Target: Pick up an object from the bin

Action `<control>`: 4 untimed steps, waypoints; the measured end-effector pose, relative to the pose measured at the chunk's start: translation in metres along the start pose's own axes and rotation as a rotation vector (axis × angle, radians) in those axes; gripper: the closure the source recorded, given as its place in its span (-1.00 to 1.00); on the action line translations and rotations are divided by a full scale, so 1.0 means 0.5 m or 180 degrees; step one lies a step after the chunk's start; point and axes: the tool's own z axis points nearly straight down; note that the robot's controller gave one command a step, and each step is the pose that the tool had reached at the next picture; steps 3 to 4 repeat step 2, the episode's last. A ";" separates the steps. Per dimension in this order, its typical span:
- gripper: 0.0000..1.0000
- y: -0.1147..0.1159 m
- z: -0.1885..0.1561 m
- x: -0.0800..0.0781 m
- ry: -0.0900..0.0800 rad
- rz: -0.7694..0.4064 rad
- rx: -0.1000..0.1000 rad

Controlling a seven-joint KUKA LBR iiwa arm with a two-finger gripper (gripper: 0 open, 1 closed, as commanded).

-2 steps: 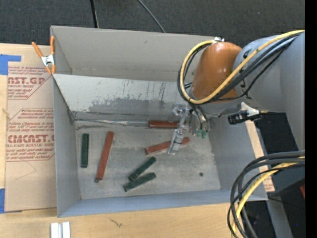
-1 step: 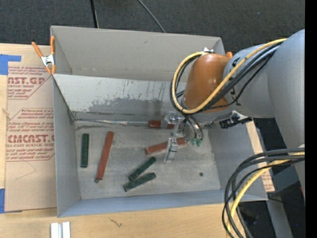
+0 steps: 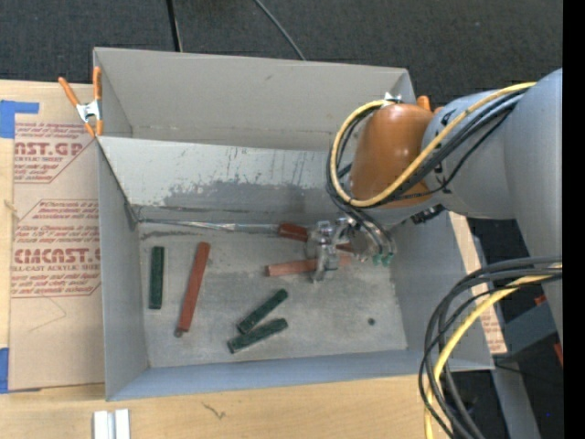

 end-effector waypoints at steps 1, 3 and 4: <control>1.00 0.000 0.000 0.000 0.0000 0.0000 0.0000; 1.00 -0.002 -0.287 0.049 -0.0004 -0.0170 0.0003; 1.00 -0.002 -0.287 0.049 -0.0004 -0.0170 0.0003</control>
Offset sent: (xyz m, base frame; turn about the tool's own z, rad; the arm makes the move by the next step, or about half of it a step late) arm -0.0250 -0.0041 0.1434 -0.0534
